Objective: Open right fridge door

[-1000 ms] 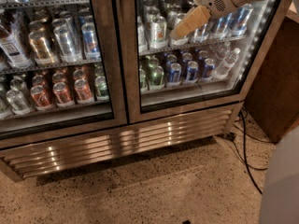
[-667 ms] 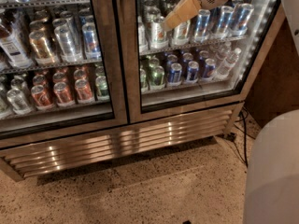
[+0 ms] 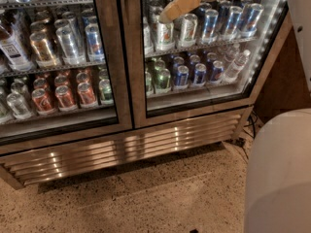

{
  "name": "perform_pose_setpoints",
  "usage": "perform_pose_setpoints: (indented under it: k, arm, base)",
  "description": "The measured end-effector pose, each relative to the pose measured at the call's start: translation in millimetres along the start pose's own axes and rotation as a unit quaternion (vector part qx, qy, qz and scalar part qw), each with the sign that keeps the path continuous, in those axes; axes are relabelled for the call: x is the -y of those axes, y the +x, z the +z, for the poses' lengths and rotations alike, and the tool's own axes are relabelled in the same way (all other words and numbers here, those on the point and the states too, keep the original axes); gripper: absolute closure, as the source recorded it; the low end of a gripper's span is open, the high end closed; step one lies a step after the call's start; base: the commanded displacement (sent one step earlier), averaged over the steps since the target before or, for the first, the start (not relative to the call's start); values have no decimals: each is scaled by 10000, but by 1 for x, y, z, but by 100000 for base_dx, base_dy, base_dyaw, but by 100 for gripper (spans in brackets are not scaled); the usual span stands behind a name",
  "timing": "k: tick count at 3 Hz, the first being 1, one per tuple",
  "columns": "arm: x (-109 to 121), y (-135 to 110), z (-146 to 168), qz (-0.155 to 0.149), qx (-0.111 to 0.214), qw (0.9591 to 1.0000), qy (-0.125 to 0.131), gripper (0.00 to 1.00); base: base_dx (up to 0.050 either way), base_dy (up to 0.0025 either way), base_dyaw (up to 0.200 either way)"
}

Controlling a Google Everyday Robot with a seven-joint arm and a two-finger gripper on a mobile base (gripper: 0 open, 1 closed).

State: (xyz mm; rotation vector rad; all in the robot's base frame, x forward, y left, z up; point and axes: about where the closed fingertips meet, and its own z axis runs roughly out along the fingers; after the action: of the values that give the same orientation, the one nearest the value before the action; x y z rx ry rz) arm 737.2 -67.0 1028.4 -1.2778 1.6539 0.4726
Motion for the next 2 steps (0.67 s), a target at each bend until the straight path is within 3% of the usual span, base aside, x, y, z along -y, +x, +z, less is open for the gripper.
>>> perform_pose_setpoints:
  k: [2]
  arm:
    - [-16,-26,34,-91,495,9977,-447,0]
  base:
    - [0,0,0]
